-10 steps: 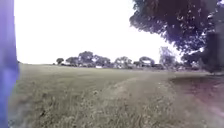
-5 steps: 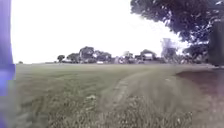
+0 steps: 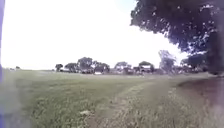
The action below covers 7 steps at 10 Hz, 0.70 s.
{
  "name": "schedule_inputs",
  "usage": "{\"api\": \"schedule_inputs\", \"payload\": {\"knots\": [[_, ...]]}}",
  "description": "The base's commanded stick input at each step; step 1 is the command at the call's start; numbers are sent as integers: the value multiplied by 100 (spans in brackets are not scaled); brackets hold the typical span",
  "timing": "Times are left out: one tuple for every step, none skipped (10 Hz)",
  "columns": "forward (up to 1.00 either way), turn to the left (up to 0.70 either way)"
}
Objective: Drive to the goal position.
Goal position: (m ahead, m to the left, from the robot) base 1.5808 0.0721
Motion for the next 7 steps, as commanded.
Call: {"api": "schedule_inputs", "payload": {"knots": [[90, 0], [84, 0], [78, 0], [72, 0], [65, 0], [59, 0], [53, 0]]}}
